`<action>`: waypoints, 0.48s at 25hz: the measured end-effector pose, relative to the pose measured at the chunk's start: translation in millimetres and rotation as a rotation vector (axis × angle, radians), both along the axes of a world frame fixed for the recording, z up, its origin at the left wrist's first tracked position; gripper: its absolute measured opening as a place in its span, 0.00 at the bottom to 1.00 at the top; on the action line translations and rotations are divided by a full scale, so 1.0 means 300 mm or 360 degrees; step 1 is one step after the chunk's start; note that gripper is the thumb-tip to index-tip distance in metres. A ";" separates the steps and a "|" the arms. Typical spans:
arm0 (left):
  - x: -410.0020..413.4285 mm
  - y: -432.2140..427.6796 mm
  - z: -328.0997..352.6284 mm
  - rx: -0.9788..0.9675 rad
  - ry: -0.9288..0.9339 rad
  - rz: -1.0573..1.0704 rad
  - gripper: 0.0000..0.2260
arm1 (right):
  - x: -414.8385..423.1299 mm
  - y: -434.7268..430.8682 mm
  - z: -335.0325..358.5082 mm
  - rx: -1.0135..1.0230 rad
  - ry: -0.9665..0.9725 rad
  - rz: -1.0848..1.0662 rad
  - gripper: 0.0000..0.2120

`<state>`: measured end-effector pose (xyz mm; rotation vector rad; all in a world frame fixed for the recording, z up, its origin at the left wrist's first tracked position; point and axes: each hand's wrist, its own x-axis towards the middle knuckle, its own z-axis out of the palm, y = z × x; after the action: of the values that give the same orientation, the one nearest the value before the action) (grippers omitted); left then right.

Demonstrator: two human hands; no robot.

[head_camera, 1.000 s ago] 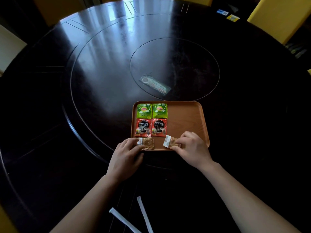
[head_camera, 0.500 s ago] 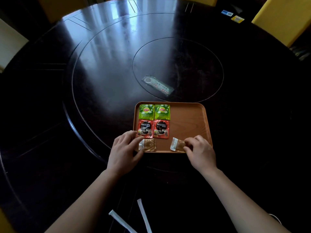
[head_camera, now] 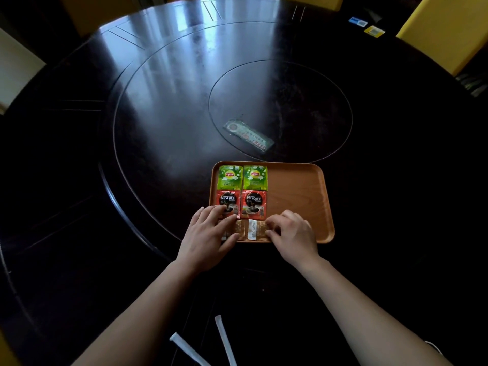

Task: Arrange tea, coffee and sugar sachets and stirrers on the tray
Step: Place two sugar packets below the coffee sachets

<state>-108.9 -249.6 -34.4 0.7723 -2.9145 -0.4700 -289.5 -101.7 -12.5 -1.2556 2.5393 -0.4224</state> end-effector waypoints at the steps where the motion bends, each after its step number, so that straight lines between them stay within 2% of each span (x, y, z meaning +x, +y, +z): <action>1: 0.001 0.001 -0.003 0.0008 -0.0001 0.0007 0.27 | 0.000 -0.005 0.000 -0.0005 -0.0003 0.0005 0.10; 5: 0.007 0.002 -0.007 0.0052 0.0010 0.0027 0.27 | 0.000 -0.015 0.001 -0.0005 -0.0046 0.0035 0.12; 8: 0.007 -0.013 -0.003 0.0056 0.0045 0.0045 0.26 | -0.018 -0.028 0.004 -0.0149 -0.0087 -0.0038 0.14; 12: -0.013 -0.036 -0.007 0.0048 -0.0014 -0.0020 0.27 | -0.021 -0.093 0.014 -0.0196 0.0031 -0.0009 0.16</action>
<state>-112.9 -260.3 -36.5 0.7623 -2.9288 -0.5142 -295.7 -129.7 -8.2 -1.3013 2.5682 -0.5785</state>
